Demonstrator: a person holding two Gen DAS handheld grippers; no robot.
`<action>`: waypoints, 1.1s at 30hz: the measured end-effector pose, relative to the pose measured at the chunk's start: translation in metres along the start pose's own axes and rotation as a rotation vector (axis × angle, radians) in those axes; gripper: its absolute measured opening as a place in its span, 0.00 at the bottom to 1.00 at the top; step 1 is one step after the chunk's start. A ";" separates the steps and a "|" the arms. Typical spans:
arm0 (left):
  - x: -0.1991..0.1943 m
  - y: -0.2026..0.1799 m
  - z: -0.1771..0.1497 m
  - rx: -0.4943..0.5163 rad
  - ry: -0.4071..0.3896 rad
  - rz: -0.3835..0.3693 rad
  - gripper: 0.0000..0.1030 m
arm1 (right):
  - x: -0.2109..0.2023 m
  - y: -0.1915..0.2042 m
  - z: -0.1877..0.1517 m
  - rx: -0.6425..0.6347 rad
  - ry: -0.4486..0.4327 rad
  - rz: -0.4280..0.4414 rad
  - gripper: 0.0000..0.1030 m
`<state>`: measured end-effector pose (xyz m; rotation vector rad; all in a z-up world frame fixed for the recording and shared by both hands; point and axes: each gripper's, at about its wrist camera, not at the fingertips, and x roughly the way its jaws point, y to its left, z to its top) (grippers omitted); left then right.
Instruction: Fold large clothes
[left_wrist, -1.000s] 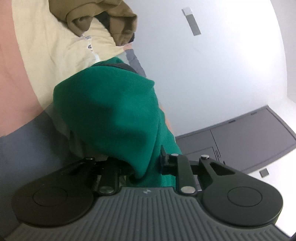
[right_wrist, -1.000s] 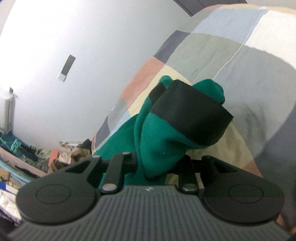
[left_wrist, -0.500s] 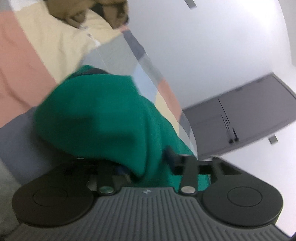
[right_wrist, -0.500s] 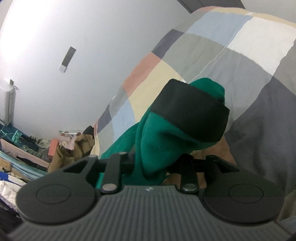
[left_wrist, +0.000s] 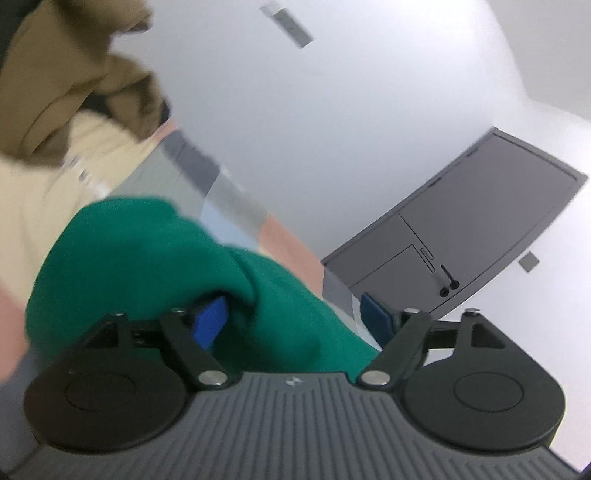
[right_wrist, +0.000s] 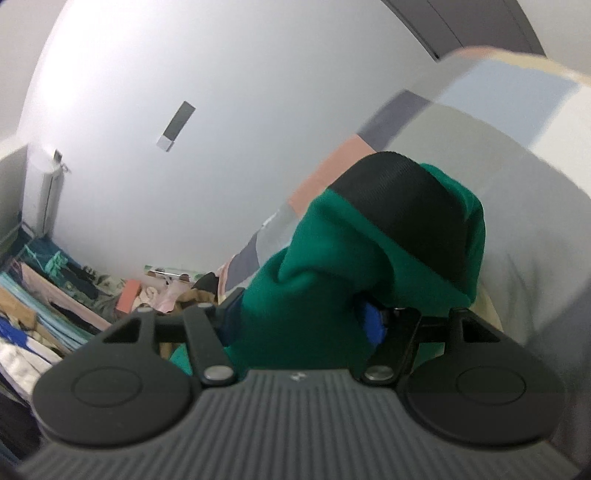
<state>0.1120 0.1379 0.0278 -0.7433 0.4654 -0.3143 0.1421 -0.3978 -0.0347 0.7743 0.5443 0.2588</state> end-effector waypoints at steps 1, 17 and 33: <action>0.007 -0.002 0.002 0.026 0.000 0.017 0.81 | 0.007 0.001 0.003 -0.016 -0.003 -0.005 0.65; 0.135 0.021 0.008 0.274 0.047 0.224 0.81 | 0.116 -0.016 0.024 -0.224 -0.024 -0.077 0.78; 0.179 0.048 0.017 0.251 0.093 0.231 0.82 | 0.187 -0.037 0.026 -0.297 0.016 -0.170 0.84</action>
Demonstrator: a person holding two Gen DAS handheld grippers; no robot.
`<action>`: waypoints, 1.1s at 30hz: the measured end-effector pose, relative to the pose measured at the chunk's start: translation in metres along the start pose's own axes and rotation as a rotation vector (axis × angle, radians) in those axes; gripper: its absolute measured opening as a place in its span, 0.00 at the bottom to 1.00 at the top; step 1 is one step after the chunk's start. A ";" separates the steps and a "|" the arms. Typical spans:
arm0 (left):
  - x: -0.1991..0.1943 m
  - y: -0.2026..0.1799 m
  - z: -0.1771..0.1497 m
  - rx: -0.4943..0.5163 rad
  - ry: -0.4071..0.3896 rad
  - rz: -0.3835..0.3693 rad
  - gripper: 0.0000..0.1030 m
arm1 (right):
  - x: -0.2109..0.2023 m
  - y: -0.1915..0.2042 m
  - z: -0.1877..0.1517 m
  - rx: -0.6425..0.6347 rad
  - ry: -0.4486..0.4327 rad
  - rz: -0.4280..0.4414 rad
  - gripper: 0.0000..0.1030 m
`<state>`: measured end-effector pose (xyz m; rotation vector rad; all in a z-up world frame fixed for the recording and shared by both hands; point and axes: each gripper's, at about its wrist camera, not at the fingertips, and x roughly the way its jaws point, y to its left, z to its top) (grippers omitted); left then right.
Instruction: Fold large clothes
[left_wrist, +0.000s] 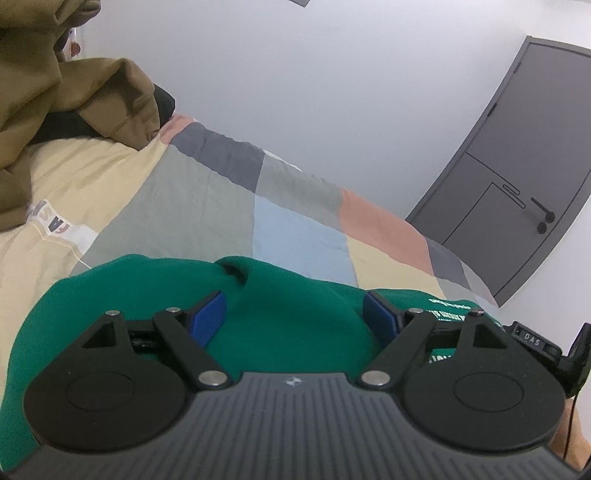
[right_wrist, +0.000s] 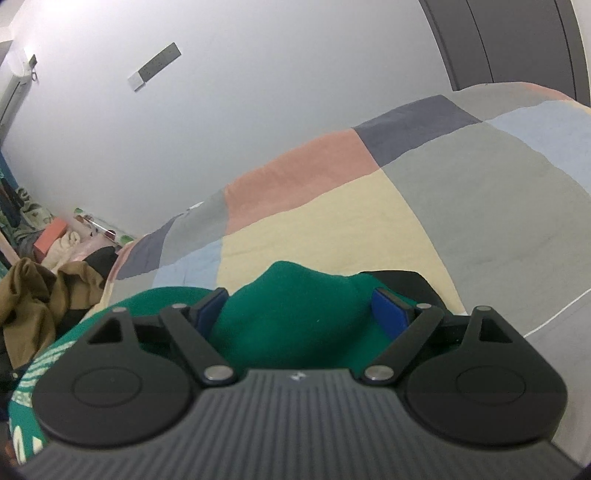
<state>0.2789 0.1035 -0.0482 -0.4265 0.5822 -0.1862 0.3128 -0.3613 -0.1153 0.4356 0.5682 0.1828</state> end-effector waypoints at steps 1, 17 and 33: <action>-0.001 -0.001 0.000 0.000 0.001 0.003 0.82 | -0.004 0.002 0.000 -0.007 -0.004 -0.004 0.84; -0.093 -0.074 -0.028 0.260 -0.062 -0.063 0.82 | -0.115 0.075 -0.028 -0.223 -0.016 0.086 0.77; -0.019 -0.067 -0.059 0.285 0.010 0.022 0.83 | -0.022 0.082 -0.044 -0.279 0.087 0.022 0.65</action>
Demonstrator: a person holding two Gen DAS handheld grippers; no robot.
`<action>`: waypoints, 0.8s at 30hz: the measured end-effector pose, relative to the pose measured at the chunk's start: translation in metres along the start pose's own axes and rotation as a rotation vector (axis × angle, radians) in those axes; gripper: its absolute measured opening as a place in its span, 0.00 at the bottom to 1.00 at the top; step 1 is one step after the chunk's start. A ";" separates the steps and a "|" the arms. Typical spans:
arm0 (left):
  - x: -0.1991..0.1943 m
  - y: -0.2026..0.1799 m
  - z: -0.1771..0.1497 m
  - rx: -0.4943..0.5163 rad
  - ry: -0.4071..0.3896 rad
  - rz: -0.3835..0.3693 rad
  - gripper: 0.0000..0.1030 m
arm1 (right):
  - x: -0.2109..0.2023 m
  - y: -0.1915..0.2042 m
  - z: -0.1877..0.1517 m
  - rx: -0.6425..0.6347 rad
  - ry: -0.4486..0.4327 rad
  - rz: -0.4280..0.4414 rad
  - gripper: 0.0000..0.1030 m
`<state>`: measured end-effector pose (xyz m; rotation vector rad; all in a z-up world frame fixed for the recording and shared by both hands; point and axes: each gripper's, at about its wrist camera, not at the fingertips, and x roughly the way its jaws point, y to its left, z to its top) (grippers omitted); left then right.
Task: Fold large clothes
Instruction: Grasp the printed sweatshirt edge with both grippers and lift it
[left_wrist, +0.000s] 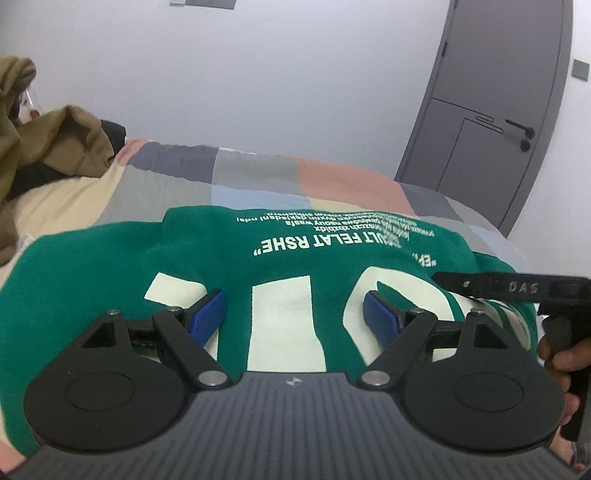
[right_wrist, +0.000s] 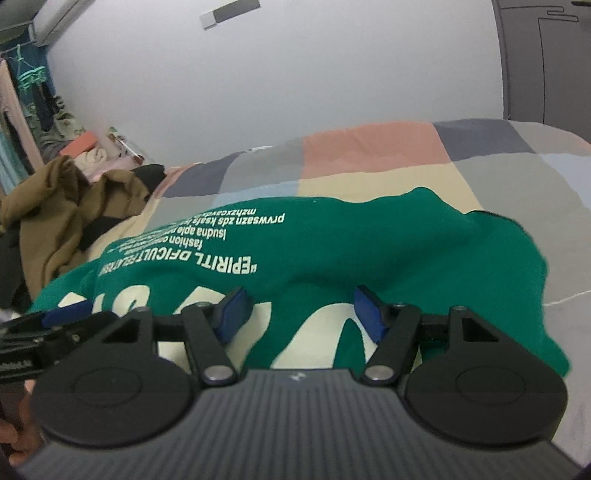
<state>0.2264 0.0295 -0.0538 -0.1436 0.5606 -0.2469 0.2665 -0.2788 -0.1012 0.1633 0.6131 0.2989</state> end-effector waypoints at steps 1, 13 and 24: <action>0.000 -0.001 0.001 0.006 -0.003 0.002 0.83 | 0.003 0.000 0.000 -0.005 -0.007 -0.005 0.65; -0.081 0.009 -0.003 -0.194 -0.031 -0.073 0.83 | -0.048 -0.028 -0.003 0.243 -0.068 0.074 0.65; -0.079 0.062 -0.065 -0.736 0.171 -0.195 0.90 | -0.099 -0.079 -0.047 0.659 0.014 0.101 0.81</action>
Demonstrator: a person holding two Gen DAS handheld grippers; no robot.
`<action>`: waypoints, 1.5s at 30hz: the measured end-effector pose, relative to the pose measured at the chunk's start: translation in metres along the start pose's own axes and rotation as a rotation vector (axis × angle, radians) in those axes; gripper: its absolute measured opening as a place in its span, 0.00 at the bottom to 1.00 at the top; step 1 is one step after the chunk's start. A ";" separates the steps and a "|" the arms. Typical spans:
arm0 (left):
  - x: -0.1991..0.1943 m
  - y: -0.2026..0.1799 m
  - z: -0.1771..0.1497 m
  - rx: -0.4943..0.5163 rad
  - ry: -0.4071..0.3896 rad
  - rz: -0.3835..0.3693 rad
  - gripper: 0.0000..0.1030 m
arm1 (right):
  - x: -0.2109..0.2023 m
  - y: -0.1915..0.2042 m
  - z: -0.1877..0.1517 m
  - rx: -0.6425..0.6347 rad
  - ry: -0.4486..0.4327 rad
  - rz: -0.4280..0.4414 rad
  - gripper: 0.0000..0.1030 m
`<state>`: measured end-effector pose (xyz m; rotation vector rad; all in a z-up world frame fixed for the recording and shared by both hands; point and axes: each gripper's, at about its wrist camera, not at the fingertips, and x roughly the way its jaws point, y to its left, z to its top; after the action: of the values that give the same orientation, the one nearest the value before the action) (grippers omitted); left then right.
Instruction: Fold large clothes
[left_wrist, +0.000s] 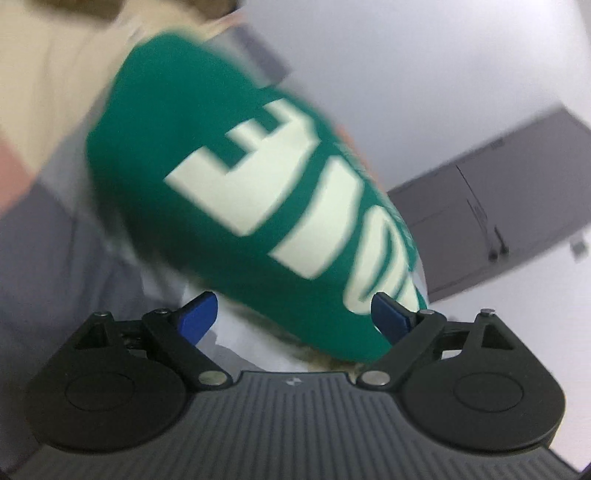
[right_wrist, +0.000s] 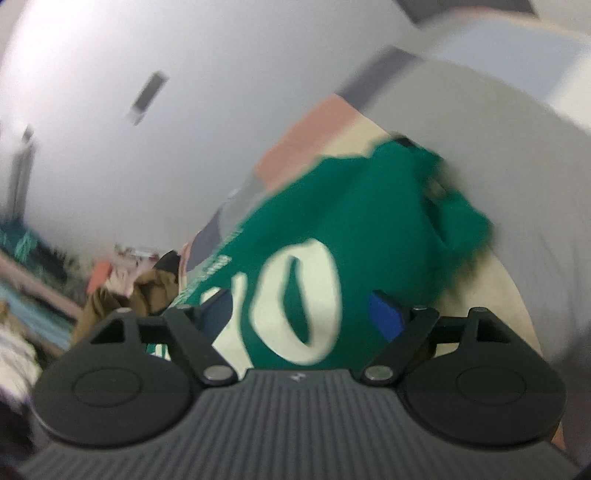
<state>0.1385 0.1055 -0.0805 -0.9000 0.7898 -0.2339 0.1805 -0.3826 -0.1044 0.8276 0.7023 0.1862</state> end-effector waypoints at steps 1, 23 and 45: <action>0.006 0.011 0.002 -0.059 0.009 -0.006 0.90 | 0.003 -0.006 0.000 0.030 0.013 -0.011 0.81; 0.020 0.008 0.049 0.026 -0.174 -0.033 0.16 | 0.049 -0.028 -0.005 0.174 0.068 0.026 0.80; 0.046 0.047 0.056 -0.271 -0.142 -0.089 1.00 | 0.090 -0.056 0.011 0.320 -0.082 0.073 1.00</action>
<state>0.2036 0.1459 -0.1202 -1.1961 0.6589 -0.1399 0.2499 -0.3904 -0.1848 1.1615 0.6336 0.1056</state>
